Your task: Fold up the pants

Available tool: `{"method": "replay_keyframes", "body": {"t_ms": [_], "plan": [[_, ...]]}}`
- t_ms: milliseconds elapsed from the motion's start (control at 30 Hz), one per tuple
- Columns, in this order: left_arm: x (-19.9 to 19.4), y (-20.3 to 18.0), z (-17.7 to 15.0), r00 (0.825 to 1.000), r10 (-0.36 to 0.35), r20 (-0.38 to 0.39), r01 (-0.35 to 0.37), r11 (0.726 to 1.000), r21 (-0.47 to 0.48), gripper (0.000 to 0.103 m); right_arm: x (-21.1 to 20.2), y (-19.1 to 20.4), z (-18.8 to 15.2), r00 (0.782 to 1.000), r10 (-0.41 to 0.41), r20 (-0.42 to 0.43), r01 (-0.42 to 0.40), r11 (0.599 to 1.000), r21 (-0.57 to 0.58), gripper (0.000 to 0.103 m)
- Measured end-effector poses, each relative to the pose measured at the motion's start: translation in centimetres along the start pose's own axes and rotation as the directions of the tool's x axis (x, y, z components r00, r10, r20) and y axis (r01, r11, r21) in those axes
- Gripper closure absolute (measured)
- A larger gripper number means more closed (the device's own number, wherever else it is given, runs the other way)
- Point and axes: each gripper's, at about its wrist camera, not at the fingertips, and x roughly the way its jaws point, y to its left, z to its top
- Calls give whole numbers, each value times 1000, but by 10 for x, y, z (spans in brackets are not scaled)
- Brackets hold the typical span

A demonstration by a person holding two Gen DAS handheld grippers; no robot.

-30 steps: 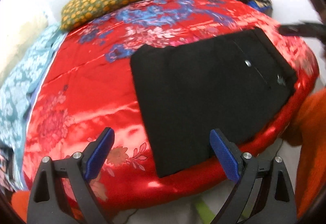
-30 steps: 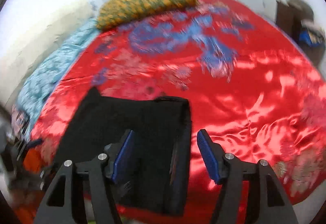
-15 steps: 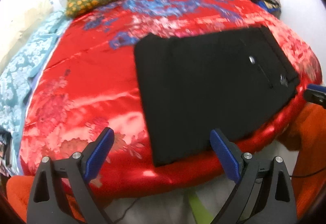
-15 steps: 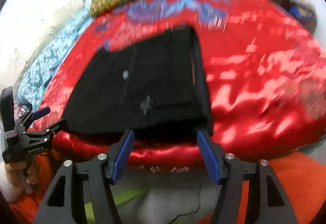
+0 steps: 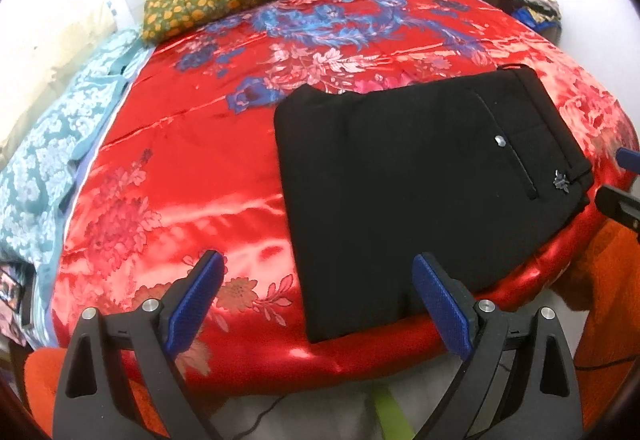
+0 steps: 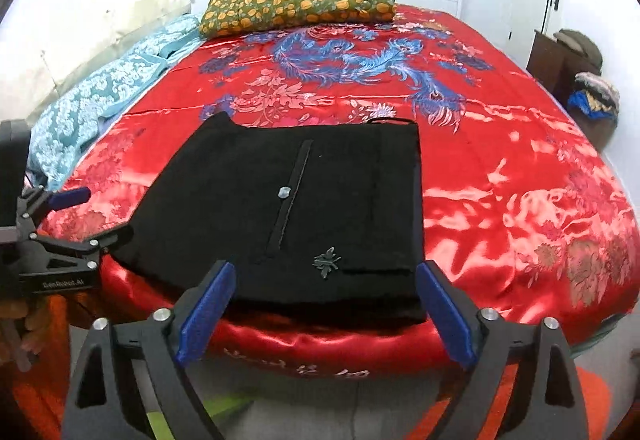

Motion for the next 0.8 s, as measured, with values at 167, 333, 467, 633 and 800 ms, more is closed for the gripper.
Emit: {"method": "replay_keyframes", "body": {"t_ms": [167, 333, 467, 633, 800], "plan": [[16, -4, 23, 1000, -5, -5, 5, 1000, 14, 7, 11, 0, 20, 1000, 0, 12, 0, 1000, -18, 4], [61, 3, 57, 994, -25, -104, 18, 998, -64, 5, 44, 3, 73, 1000, -27, 13, 27, 998, -59, 4], [89, 0, 59, 983, -34, -179, 21, 997, -75, 5, 74, -1, 94, 1000, -1, 0, 1, 999, -41, 4], [107, 1, 54, 978, -61, -200, 44, 995, -86, 0, 128, -5, 85, 985, 12, -172, -25, 997, -73, 3], [103, 11, 57, 973, -92, -210, 66, 989, -129, 1, 116, -15, 81, 990, 34, -135, -38, 999, -29, 2]]}}
